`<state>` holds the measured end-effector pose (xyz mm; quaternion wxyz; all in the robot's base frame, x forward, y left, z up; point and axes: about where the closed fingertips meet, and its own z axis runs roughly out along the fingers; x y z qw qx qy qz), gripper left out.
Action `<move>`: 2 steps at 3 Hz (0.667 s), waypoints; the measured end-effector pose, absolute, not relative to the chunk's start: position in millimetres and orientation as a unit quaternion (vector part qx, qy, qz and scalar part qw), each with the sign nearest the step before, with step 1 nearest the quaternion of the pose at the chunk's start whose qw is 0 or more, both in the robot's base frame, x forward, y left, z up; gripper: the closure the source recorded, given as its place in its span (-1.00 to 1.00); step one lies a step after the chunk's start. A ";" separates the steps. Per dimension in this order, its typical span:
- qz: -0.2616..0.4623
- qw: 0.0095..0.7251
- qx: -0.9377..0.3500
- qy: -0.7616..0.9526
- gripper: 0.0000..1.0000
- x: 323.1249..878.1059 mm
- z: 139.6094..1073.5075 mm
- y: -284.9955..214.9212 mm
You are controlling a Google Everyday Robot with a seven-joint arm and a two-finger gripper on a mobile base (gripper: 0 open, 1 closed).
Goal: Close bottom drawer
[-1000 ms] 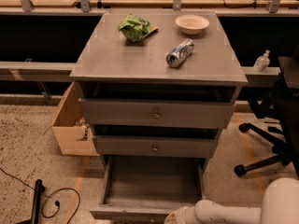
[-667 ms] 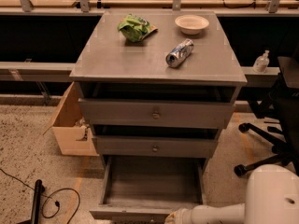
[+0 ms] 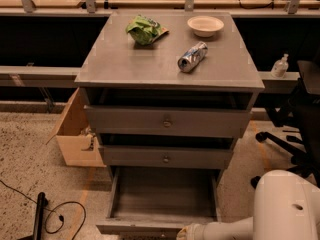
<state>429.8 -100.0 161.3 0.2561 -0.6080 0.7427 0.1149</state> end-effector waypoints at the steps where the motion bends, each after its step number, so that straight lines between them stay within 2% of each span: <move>1: 0.104 0.264 -0.606 0.743 1.00 435.8 160.7 -101.1; 2: 0.104 0.264 -0.606 0.743 1.00 434.9 160.7 -101.1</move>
Offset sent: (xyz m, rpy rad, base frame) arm 0.0984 -0.0177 -0.0068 -0.0351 -0.2381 -0.1362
